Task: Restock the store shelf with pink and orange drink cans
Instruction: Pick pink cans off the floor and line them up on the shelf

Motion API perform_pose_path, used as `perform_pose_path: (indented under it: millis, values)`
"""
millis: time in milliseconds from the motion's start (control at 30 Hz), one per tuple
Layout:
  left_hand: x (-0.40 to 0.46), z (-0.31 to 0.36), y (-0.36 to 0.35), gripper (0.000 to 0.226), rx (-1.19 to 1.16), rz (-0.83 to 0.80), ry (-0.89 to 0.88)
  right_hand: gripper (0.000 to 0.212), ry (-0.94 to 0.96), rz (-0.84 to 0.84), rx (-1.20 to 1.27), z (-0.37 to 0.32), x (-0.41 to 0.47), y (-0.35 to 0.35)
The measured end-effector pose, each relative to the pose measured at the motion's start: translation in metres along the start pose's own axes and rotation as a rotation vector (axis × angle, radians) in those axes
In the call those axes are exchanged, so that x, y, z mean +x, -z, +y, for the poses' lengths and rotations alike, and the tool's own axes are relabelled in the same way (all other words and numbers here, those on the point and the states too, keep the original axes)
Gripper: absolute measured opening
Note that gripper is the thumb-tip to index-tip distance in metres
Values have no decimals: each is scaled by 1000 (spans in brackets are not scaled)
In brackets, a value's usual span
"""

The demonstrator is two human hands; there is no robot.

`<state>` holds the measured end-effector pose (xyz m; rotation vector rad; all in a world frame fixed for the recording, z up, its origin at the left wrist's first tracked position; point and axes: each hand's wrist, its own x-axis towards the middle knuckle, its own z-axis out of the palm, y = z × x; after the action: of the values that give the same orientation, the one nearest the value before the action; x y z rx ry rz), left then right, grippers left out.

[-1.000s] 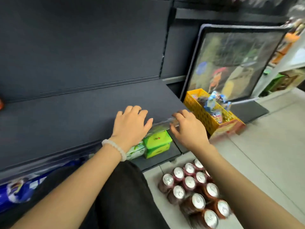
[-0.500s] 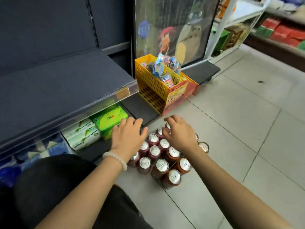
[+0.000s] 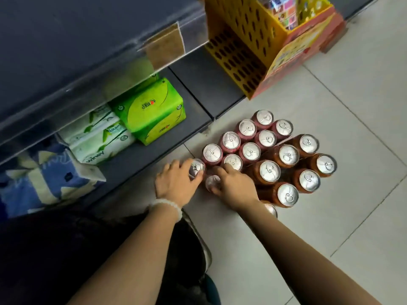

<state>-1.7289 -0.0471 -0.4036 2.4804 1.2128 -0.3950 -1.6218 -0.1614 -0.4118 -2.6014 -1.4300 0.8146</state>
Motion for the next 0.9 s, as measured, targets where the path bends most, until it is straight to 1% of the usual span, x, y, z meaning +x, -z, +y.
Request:
perform_pose_path:
  millis: [167,333,433,533,667,733,900]
  values:
    - [21,-9,-27,50,-21,-72,32,50,-76,-97,-79,0,18,-22]
    - [34,-10,-43,54,-108,-95,26,54,-115,-122,-112,2,24,-20]
    - [39,-12,-46,59,-149,-104,41,55,-136,-111,-115,1,29,-19]
    - [42,-9,-46,59,-161,-97,50,53,-158,-99,-120,0,26,-20]
    - [43,-9,-48,61,-228,-109,80,48,-168,-49,-121,-1,20,-23]
    - [42,-9,-47,62,-261,-107,96,49,-174,-41,-111,-1,20,-23]
    - [41,-6,-44,54,-325,-110,118,50,-187,-49,-94,-2,21,-21]
